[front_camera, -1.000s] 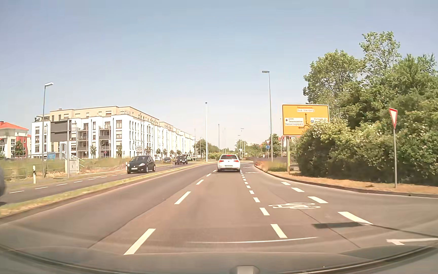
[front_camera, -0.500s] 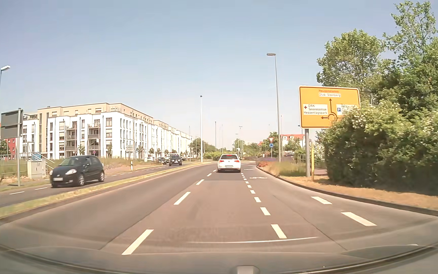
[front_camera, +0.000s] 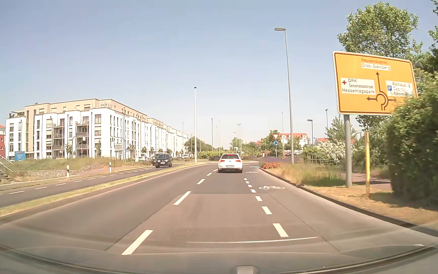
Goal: Follow the waypoints while adhering to traffic rules and regulations
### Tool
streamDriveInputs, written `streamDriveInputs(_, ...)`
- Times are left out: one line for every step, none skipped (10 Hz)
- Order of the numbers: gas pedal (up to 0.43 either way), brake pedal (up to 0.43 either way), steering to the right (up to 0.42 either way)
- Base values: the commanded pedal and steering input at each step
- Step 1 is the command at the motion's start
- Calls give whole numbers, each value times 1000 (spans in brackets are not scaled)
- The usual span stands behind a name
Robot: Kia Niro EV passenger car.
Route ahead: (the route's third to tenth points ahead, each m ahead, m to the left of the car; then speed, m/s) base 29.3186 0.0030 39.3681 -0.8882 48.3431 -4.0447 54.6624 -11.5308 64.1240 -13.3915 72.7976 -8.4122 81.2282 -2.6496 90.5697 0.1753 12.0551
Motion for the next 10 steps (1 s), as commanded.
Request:
streamDriveInputs(0,0,7)
streamDriveInputs(0,0,7)
streamDriveInputs(0,18,6)
streamDriveInputs(0,73,7)
streamDriveInputs(0,152,7)
streamDriveInputs(0,220,8)
streamDriveInputs(0,268,9)
streamDriveInputs(0,299,9)
streamDriveInputs(0,305,10)
streamDriveInputs(0,305,10)
